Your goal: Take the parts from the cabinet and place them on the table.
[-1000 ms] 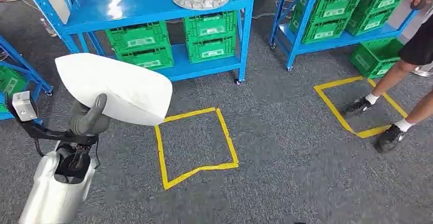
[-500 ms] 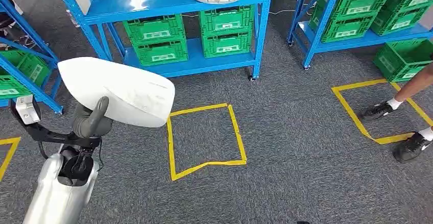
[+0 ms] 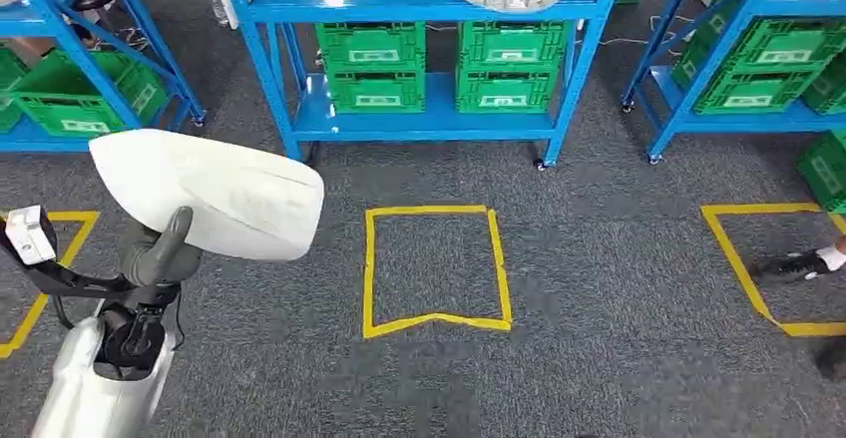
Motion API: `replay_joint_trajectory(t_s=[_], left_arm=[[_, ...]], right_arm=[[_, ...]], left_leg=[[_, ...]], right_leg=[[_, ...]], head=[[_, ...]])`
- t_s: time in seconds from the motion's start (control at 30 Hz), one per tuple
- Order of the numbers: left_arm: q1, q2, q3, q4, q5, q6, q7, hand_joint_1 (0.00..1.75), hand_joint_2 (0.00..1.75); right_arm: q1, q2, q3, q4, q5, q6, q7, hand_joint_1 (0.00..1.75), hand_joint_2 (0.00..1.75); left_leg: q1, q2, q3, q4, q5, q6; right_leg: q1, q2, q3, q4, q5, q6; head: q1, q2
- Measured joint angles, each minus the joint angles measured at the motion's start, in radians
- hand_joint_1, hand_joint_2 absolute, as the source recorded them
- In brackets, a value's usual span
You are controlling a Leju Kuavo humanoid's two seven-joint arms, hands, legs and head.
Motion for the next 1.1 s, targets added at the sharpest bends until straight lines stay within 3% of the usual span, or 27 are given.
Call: replay_joint_trajectory(t_s=[0.07, 0.1, 0.13, 0.17, 0.23, 0.27, 0.3, 0.4, 0.43, 0.47, 0.5, 0.53, 0.6, 0.63, 0.67, 0.73, 0.77, 0.8, 0.93, 0.97, 1.0, 1.03, 1.1], left_arm=[[0.002, -0.001, 0.001, 0.001, 0.001, 0.0, -0.002, 1.75, 1.75], [0.002, -0.001, 0.0, 0.002, 0.002, 0.0, -0.002, 1.75, 1.75], [0.002, 0.0, 0.0, 0.003, 0.002, 0.0, -0.003, 1.75, 1.75], [0.002, 0.0, 0.001, 0.004, 0.002, 0.0, -0.004, 1.75, 1.75], [0.001, 0.0, 0.0, 0.004, 0.002, 0.0, -0.006, 1.75, 1.75], [0.001, 0.001, 0.001, 0.004, 0.002, 0.0, -0.01, 1.75, 1.75], [0.0, 0.003, 0.001, 0.004, 0.002, 0.0, -0.013, 1.75, 1.75], [0.001, 0.011, 0.003, 0.004, 0.002, 0.0, -0.015, 1.75, 1.75], [0.002, 0.018, 0.004, 0.003, 0.002, 0.0, -0.015, 1.75, 1.75], [0.002, 0.021, 0.005, 0.003, 0.002, 0.0, -0.016, 1.75, 1.75], [-0.004, 0.024, 0.006, 0.004, 0.002, 0.0, -0.016, 1.75, 1.75], [-0.006, 0.024, 0.006, 0.004, 0.002, 0.0, -0.018, 1.75, 1.75], [0.0, 0.023, 0.006, 0.006, 0.002, 0.0, -0.018, 1.75, 1.75], [0.002, 0.024, 0.006, 0.008, 0.002, 0.0, -0.018, 1.75, 1.75], [0.002, 0.024, 0.006, 0.009, 0.002, 0.0, -0.018, 1.75, 1.75], [0.001, 0.026, 0.006, 0.008, 0.002, 0.0, -0.018, 1.75, 1.75], [-0.001, 0.027, 0.006, 0.008, 0.002, 0.0, -0.022, 1.75, 1.75], [-0.006, 0.027, 0.006, 0.009, 0.002, 0.0, -0.024, 1.75, 1.75], [-0.021, 0.037, 0.007, 0.013, 0.002, -0.001, -0.037, 1.75, 1.75], [-0.023, 0.036, 0.007, 0.014, 0.002, -0.002, -0.039, 1.75, 1.75], [-0.033, 0.036, 0.007, 0.015, 0.002, -0.005, -0.042, 1.75, 1.75], [-0.04, 0.036, 0.007, 0.018, 0.002, -0.005, -0.043, 1.75, 1.75], [-0.043, 0.031, 0.007, 0.027, 0.001, -0.01, -0.051, 1.75, 1.75]], right_arm=[[0.005, -0.004, 0.0, 0.0, 0.0, -0.001, -0.002, 0.0, 0.0], [0.006, -0.006, 0.0, 0.0, 0.0, -0.001, -0.007, 0.0, 0.0], [0.006, -0.007, -0.001, 0.0, 0.0, 0.0, -0.012, 0.0, 0.0], [0.006, -0.008, -0.001, 0.0, 0.0, 0.003, -0.016, 0.0, 0.0], [0.004, -0.01, -0.001, 0.0, -0.001, 0.004, -0.021, 0.0, 0.0], [0.002, -0.011, -0.001, 0.0, 0.0, 0.004, -0.023, 0.0, 0.0], [0.001, -0.011, -0.001, 0.0, 0.0, 0.005, -0.024, 0.0, 0.0], [0.0, -0.012, -0.001, 0.0, 0.0, 0.005, -0.022, 0.0, 0.0], [-0.002, -0.011, -0.001, 0.0, 0.0, 0.005, -0.022, 0.0, 0.0], [-0.004, -0.011, -0.001, 0.0, 0.0, 0.005, -0.022, 0.0, 0.0], [-0.003, -0.011, -0.001, 0.0, 0.0, 0.005, -0.022, 0.0, 0.0], [0.0, -0.012, -0.001, 0.0, 0.0, 0.005, -0.022, 0.0, 0.0], [0.002, -0.012, -0.001, 0.0, 0.0, 0.005, -0.021, 0.0, 0.0], [0.002, -0.012, -0.001, 0.0, 0.0, 0.005, -0.021, 0.0, 0.0], [0.001, -0.012, -0.001, 0.0, 0.0, 0.005, -0.021, 0.0, 0.0], [-0.001, -0.012, -0.001, 0.0, 0.0, 0.005, -0.021, 0.0, 0.0], [-0.001, -0.012, -0.001, 0.0, 0.0, 0.005, -0.021, 0.0, 0.0], [-0.001, -0.012, -0.001, 0.0, -0.001, 0.005, -0.021, 0.0, 0.0], [-0.004, -0.012, -0.003, 0.0, -0.007, 0.005, -0.029, 0.0, 0.0], [-0.006, -0.013, -0.005, 0.0, -0.007, 0.005, -0.03, 0.0, 0.0], [-0.006, -0.013, -0.007, 0.0, -0.007, 0.005, -0.03, 0.0, 0.0], [-0.005, -0.013, -0.008, 0.0, -0.007, 0.005, -0.031, 0.0, 0.0], [0.0, -0.016, -0.009, 0.0, -0.002, 0.005, -0.031, 0.0, 0.0]], left_leg=[[-0.001, -0.025, -0.006, 0.002, 0.002, 0.003], [-0.002, -0.039, -0.009, 0.005, 0.003, 0.004], [-0.002, -0.054, -0.012, 0.009, 0.003, 0.004], [-0.001, -0.067, -0.013, 0.013, 0.003, 0.003], [0.0, -0.094, -0.016, 0.025, -0.001, -0.002], [0.002, -0.103, -0.021, 0.031, -0.004, -0.008], [-0.004, -0.115, -0.029, 0.038, -0.006, -0.017], [0.003, -0.141, -0.033, 0.025, 0.006, -0.039], [0.002, -0.149, -0.04, 0.026, 0.007, -0.045], [-0.002, -0.101, -0.044, 0.042, -0.006, -0.048], [-0.003, -0.059, -0.066, 0.09, -0.039, -0.054], [0.0, -0.037, -0.099, 0.16, -0.078, -0.06], [0.006, -0.021, -0.168, 0.309, -0.138, -0.068], [0.008, -0.019, -0.178, 0.332, -0.135, -0.07], [0.009, -0.017, -0.163, 0.305, -0.112, -0.071], [0.009, 0.0, -0.073, 0.143, -0.033, -0.066], [0.006, 0.041, -0.021, 0.052, -0.003, -0.059], [-0.007, 0.087, -0.008, 0.017, -0.017, -0.047], [-0.006, 0.03, -0.013, 0.012, -0.002, -0.023], [0.001, 0.019, -0.007, 0.004, 0.006, -0.015], [0.003, 0.008, -0.009, 0.002, 0.01, -0.008], [0.003, -0.002, -0.012, 0.002, 0.011, -0.004], [0.002, -0.03, -0.016, 0.003, 0.012, 0.0]], right_leg=[[0.001, 0.033, -0.07, 0.158, -0.072, 0.002], [0.004, 0.037, -0.098, 0.214, -0.087, 0.003], [0.005, 0.039, -0.103, 0.22, -0.076, 0.002], [0.005, 0.04, -0.084, 0.182, -0.046, 0.001], [0.002, 0.057, 0.003, 0.009, 0.04, -0.003], [-0.003, 0.101, 0.034, -0.053, 0.036, -0.006], [0.002, 0.106, 0.035, -0.061, 0.032, -0.006], [0.007, 0.074, 0.035, -0.06, 0.037, -0.026], [-0.001, 0.061, 0.041, -0.07, 0.044, -0.036], [-0.002, 0.052, 0.043, -0.074, 0.047, -0.042], [-0.001, 0.043, 0.043, -0.076, 0.048, -0.048], [0.0, 0.032, 0.042, -0.076, 0.047, -0.049], [0.002, 0.007, 0.041, -0.075, 0.046, -0.051], [0.002, -0.006, 0.041, -0.075, 0.045, -0.051], [0.001, -0.017, 0.041, -0.075, 0.045, -0.05], [0.001, -0.04, 0.045, -0.075, 0.043, -0.047], [0.003, -0.049, 0.05, -0.075, 0.04, -0.043], [0.011, -0.058, 0.051, -0.073, 0.036, -0.037], [0.011, -0.102, 0.062, -0.082, 0.037, -0.012], [0.003, -0.069, 0.058, -0.071, 0.027, -0.005], [0.004, -0.015, 0.041, -0.033, -0.003, -0.004], [0.003, 0.015, 0.009, 0.035, -0.041, -0.004], [0.006, 0.037, -0.07, 0.197, -0.105, -0.002]], head=[[0.002, 0.0], [0.002, 0.0], [0.002, 0.0], [0.002, 0.0], [0.002, 0.0], [0.002, 0.0], [0.002, 0.0], [0.002, 0.0], [0.002, 0.0], [-0.002, 0.0], [-0.009, 0.0], [-0.009, 0.0], [-0.009, 0.0], [-0.009, 0.0], [-0.009, 0.0], [-0.009, 0.0], [-0.009, 0.0], [-0.01, 0.0], [-0.007, 0.0], [-0.006, 0.0], [-0.005, 0.0], [-0.002, 0.0], [-0.001, 0.0]])
